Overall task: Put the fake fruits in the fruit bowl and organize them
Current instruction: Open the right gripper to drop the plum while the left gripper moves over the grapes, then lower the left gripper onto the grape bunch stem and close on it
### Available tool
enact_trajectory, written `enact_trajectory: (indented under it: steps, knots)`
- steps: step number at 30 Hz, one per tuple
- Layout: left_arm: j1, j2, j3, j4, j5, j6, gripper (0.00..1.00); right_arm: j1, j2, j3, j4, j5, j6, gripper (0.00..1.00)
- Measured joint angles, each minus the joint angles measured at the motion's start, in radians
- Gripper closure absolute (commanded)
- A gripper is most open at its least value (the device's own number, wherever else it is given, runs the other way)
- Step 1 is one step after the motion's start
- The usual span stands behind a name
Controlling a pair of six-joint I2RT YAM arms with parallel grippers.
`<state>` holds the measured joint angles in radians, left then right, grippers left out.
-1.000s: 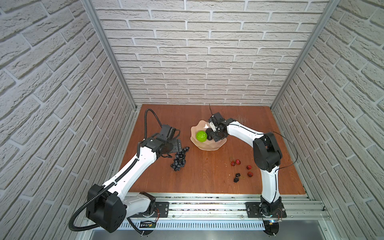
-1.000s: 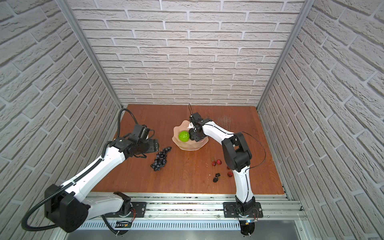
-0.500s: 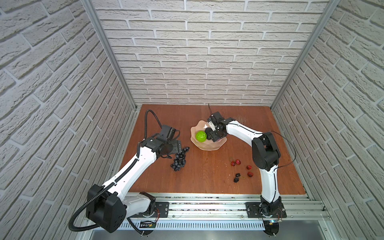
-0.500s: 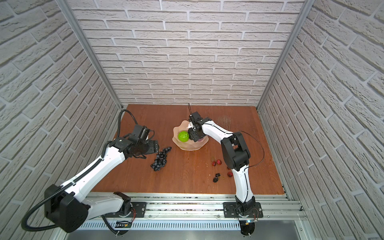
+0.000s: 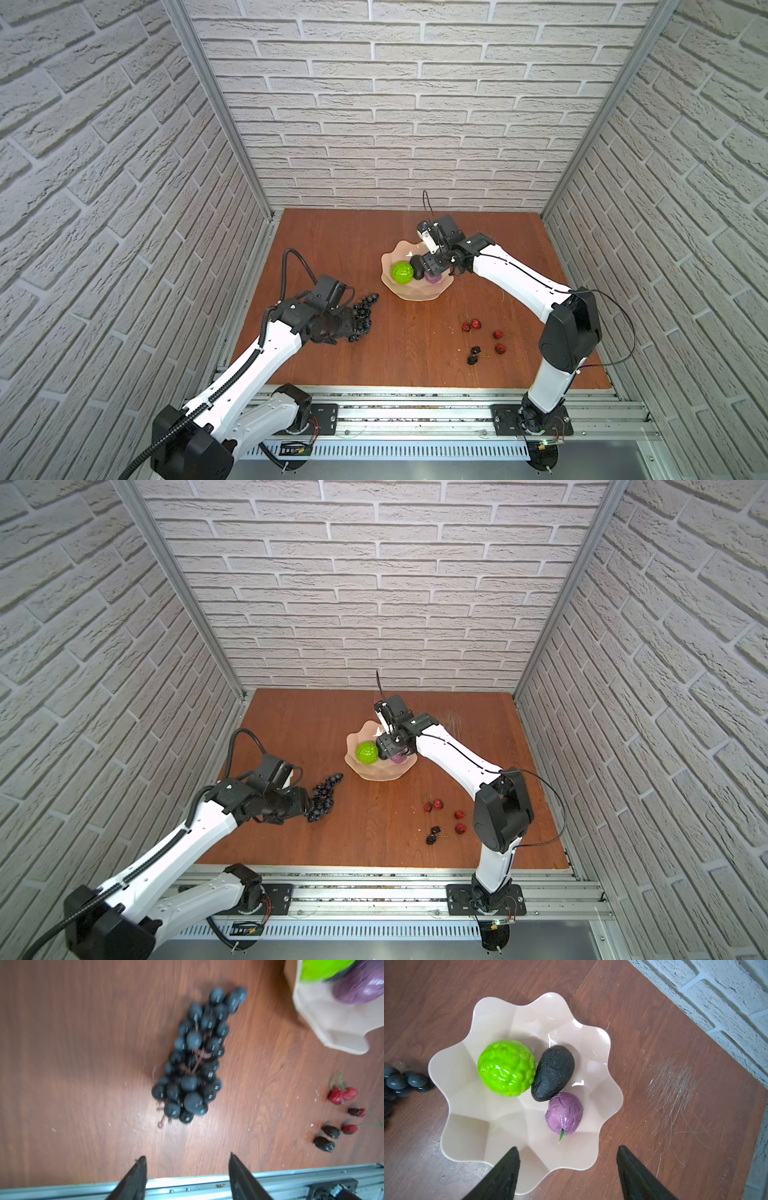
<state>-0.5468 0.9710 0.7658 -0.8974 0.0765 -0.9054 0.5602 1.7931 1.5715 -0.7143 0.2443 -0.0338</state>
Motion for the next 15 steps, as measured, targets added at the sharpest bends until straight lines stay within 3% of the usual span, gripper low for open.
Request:
enact_trajectory:
  steps: [5,15]
  knots:
    - [-0.057,-0.032,-0.066,0.015,0.005,-0.072,0.46,0.027,-0.049,-0.078,0.020,-0.021,0.025,0.29]
    - [-0.056,0.045,-0.123,0.143,0.007,-0.078,0.54,0.033,-0.174,-0.136,0.090,-0.064,0.065,0.33]
